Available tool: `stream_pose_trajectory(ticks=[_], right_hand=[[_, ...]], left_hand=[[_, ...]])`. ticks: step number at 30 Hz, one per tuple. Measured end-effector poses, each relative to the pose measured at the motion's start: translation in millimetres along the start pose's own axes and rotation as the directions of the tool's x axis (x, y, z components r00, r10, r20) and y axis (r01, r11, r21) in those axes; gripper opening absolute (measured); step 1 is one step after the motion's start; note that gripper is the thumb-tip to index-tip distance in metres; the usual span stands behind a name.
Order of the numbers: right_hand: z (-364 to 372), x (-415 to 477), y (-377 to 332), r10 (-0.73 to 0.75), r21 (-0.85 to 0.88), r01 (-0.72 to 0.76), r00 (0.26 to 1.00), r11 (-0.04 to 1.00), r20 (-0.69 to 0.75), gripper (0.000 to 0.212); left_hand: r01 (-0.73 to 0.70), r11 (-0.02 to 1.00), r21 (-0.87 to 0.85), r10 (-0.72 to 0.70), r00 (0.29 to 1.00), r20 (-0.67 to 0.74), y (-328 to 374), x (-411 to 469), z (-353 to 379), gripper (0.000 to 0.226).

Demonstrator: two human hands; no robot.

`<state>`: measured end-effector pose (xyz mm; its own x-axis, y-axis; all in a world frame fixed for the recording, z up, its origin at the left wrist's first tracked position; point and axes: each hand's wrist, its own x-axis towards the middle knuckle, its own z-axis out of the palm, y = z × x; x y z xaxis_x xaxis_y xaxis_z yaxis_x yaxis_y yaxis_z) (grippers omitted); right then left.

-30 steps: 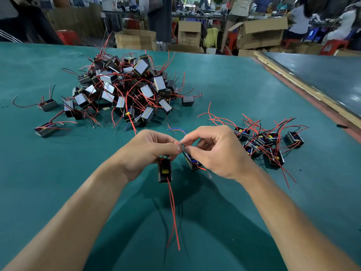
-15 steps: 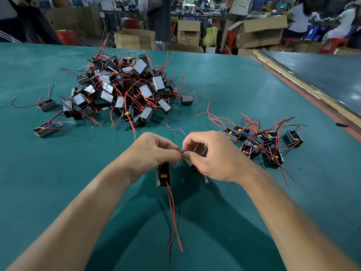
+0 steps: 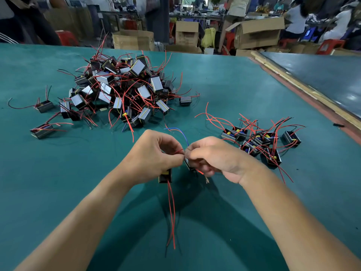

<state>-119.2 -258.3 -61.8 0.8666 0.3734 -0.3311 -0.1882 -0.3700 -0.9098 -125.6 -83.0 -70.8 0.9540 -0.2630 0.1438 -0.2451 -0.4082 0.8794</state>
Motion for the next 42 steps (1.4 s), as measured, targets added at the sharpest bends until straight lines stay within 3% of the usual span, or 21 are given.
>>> stream_pose_trajectory(ticks=[4, 9, 13, 16, 19, 24, 34, 37, 39, 42], right_hand=[[-4.2, -0.5, 1.3, -0.075, 0.014, 0.075, 0.997, 0.997, -0.002, 0.025], [-7.3, 2.0, 6.9, -0.414, -0.29, 0.366, 0.902, 0.884, -0.124, 0.018], [-5.0, 3.6, 8.0, -0.527, -0.297, 0.469, 0.836, 0.832, -0.153, 0.017], [-5.3, 4.1, 9.0, -0.559, -0.282, 0.506, 0.815, 0.815, -0.154, 0.022], [-7.4, 4.8, 10.6, -0.552, -0.28, 0.502, 0.822, 0.818, -0.141, 0.015], [-9.4, 3.5, 10.9, -0.529, -0.288, 0.481, 0.84, 0.828, -0.117, 0.004], [-6.9, 0.4, 7.5, -0.521, -0.308, 0.467, 0.844, 0.829, -0.123, 0.014], [-1.4, 3.9, 6.2, -0.426, -0.231, 0.38, 0.883, 0.896, -0.197, 0.019], [1.1, 7.3, 4.3, -0.282, -0.078, 0.271, 0.928, 0.959, -0.242, 0.025], [-1.8, 7.3, 2.3, -0.112, 0.091, 0.131, 0.976, 0.987, -0.186, 0.024]], left_hand=[[0.054, 0.996, -0.064, -0.051, 0.998, 0.042, -1.4, 2.0, -2.7, 0.02], [0.139, 0.966, -0.216, -0.111, 0.984, 0.136, -1.6, 4.7, -10.5, 0.018], [0.221, 0.929, -0.296, -0.161, 0.963, 0.215, -1.1, 4.6, -14.0, 0.003], [0.268, 0.913, -0.308, -0.197, 0.95, 0.243, -3.3, 4.8, -14.7, 0.013], [0.294, 0.911, -0.289, -0.217, 0.938, 0.27, -4.2, 5.1, -15.4, 0.02], [0.306, 0.913, -0.268, -0.228, 0.931, 0.285, -4.2, 5.3, -14.3, 0.008], [0.212, 0.945, -0.25, -0.178, 0.972, 0.153, -3.5, 4.9, -8.0, 0.004], [0.14, 0.965, -0.222, -0.127, 0.989, 0.069, -3.1, 4.6, -4.1, 0.003], [0.077, 0.972, -0.224, -0.072, 0.997, 0.03, -3.0, 4.2, -1.1, 0.004], [0.005, 0.984, -0.177, -0.006, 1.0, -0.007, -2.8, 3.6, 1.2, 0.005]])
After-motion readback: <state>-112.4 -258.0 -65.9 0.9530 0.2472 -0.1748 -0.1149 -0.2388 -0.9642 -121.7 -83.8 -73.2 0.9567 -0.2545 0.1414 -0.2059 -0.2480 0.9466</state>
